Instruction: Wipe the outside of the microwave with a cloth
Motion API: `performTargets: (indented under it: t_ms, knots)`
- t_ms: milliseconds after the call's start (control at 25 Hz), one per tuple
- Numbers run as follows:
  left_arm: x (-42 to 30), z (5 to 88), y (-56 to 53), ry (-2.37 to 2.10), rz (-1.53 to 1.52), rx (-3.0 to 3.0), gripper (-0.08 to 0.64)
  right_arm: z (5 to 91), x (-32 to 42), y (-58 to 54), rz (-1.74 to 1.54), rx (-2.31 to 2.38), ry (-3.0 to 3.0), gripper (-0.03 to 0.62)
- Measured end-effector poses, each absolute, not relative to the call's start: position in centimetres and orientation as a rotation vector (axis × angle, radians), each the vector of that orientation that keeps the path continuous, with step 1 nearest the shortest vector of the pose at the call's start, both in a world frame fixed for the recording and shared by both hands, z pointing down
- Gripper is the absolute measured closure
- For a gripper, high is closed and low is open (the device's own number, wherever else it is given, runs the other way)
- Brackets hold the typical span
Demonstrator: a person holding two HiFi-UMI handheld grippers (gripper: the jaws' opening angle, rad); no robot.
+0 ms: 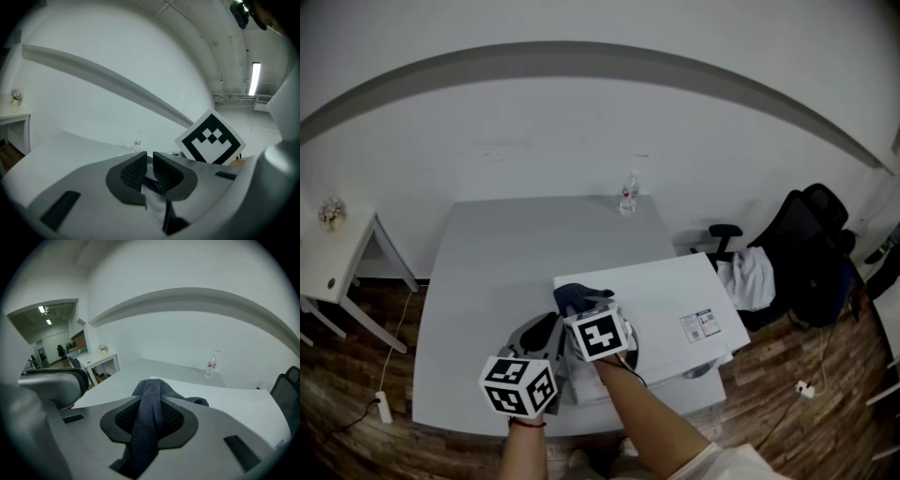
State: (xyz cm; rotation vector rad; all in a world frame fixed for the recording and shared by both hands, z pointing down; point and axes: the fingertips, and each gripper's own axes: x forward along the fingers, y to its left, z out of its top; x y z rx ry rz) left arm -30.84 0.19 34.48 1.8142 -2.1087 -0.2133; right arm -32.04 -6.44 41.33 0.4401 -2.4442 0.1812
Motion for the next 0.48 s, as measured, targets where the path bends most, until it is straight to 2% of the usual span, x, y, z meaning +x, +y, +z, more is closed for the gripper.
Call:
performTargets:
  t_ms: [320, 480]
  knots:
    - [-30.9, 33.9, 1.5, -2.126, -0.247, 1.801, 0.518, 41.1, -32.5, -5.0, 0.204, 0.354, -2.462, 0.497]
    - [-30.5, 33.3, 1.7, -2.144, -0.251, 1.803, 0.518, 40.5, -32.5, -3.5, 0.352, 0.25, -2.497, 0.497]
